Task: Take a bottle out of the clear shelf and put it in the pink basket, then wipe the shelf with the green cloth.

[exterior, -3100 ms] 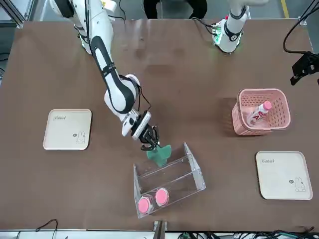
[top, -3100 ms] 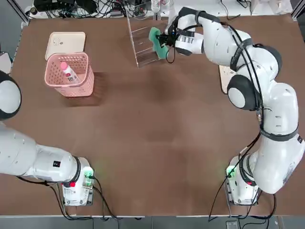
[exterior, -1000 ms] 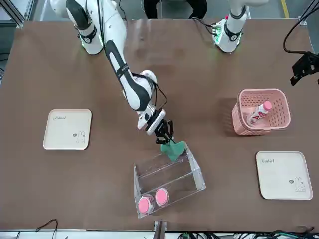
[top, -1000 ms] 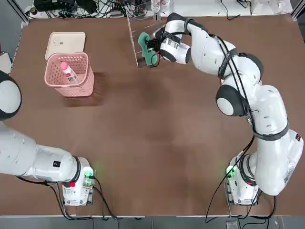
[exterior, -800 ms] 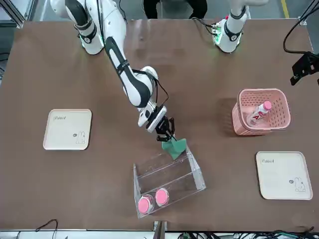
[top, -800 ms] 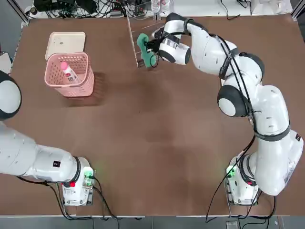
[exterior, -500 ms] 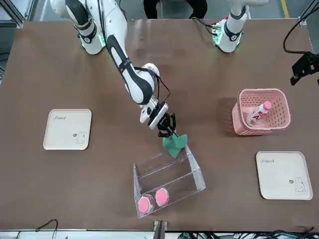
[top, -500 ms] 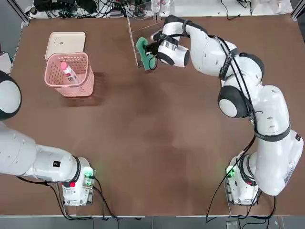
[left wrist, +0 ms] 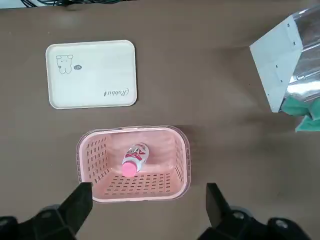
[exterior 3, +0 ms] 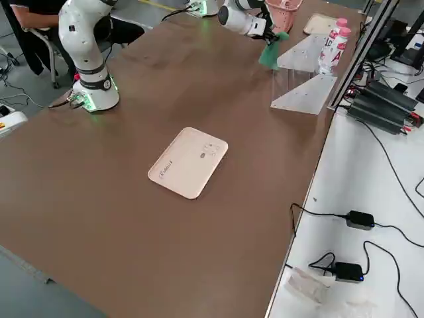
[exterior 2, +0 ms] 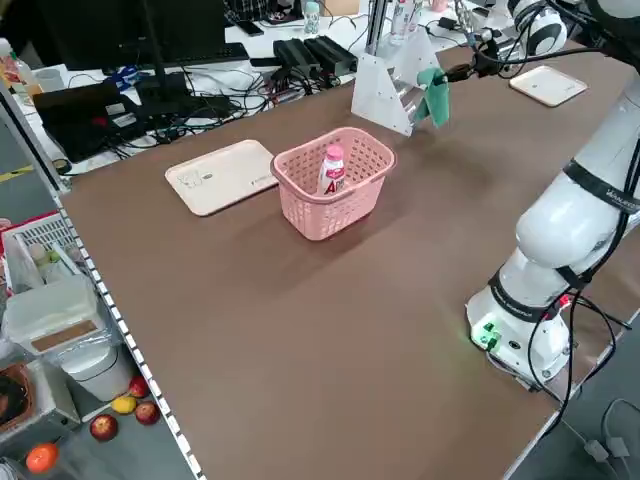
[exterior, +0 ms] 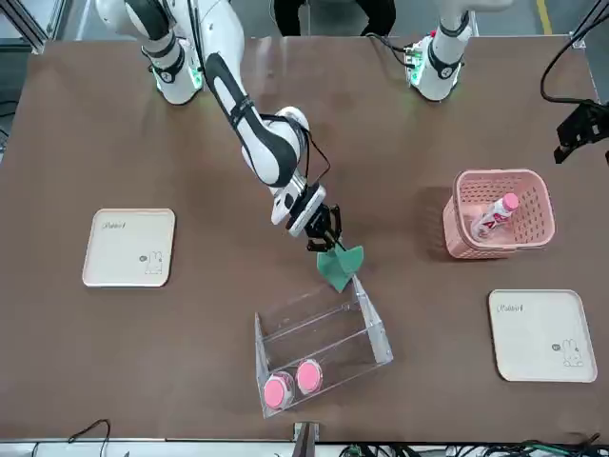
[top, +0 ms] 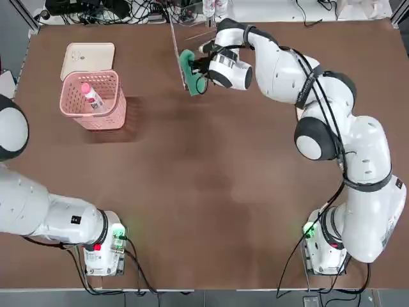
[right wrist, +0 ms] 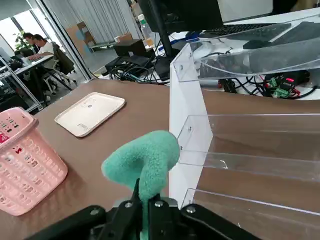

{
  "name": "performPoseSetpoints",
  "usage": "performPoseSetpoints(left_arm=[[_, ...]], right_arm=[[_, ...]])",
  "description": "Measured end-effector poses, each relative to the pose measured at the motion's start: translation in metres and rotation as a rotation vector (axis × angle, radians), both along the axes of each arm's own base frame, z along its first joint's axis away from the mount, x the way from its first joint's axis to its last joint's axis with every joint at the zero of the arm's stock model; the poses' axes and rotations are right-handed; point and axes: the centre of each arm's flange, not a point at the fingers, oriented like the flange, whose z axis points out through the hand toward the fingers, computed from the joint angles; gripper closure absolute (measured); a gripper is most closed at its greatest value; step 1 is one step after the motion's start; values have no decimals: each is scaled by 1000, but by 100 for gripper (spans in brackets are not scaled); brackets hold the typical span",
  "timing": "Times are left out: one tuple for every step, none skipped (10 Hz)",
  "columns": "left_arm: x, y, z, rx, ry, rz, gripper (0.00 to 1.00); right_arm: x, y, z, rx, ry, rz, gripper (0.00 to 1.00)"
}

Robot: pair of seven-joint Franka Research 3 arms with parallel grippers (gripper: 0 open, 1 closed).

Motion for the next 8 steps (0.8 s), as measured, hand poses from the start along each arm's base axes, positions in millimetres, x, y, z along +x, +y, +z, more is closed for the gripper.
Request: performPoseSetpoints(left_arm=[[0, 0, 0, 0, 0, 0, 0], [0, 0, 0, 0, 0, -1, 0], [0, -1, 0, 0, 0, -1, 0], [0, 0, 0, 0, 0, -1, 0], [0, 0, 0, 0, 0, -1, 0], [0, 0, 0, 0, 0, -1, 0], [0, 0, 0, 0, 0, -1, 0], [0, 0, 0, 0, 0, -1, 0]], right_arm=[[1, -2, -1, -3, 0, -2, 94], [5, -6, -1, -10, -5, -9, 94], [12, -14, -2, -22, -17, -15, 94], [21, -22, -1, -35, -30, -20, 94], [27, -29, -2, -44, -38, -25, 94], [30, -32, -2, -42, -42, -25, 94], [30, -29, -1, -35, -45, -21, 94], [28, -23, -1, -29, -46, -14, 94]])
